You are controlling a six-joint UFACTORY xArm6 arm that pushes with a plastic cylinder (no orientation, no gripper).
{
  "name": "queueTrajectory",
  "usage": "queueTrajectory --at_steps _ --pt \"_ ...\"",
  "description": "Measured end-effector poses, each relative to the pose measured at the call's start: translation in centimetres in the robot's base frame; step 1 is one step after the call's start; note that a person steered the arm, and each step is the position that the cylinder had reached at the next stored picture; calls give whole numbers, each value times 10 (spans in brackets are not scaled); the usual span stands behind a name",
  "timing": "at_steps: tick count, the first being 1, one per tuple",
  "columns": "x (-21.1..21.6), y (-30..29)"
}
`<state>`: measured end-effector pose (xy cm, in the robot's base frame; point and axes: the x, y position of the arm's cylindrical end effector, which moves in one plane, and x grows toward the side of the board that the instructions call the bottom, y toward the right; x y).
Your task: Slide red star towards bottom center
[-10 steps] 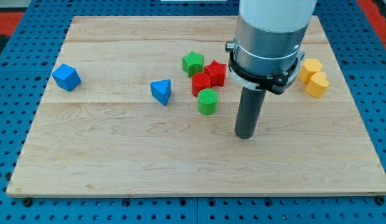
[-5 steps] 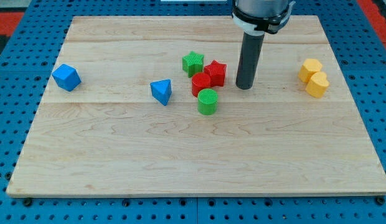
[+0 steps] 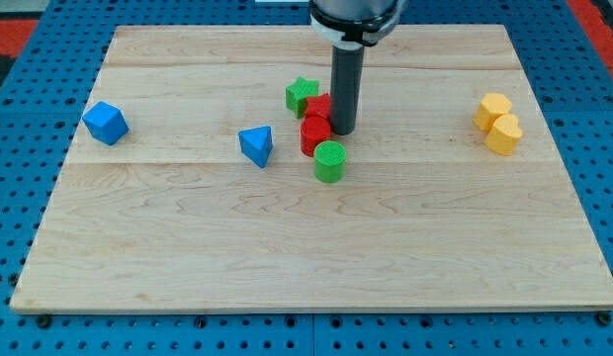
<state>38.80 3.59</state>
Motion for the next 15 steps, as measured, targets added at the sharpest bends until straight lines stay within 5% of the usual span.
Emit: queueTrajectory --at_steps 7,11,13,15 --pt "-22 33" --pt "-35 -26" --pt "-13 -115" --pt "-22 -92"
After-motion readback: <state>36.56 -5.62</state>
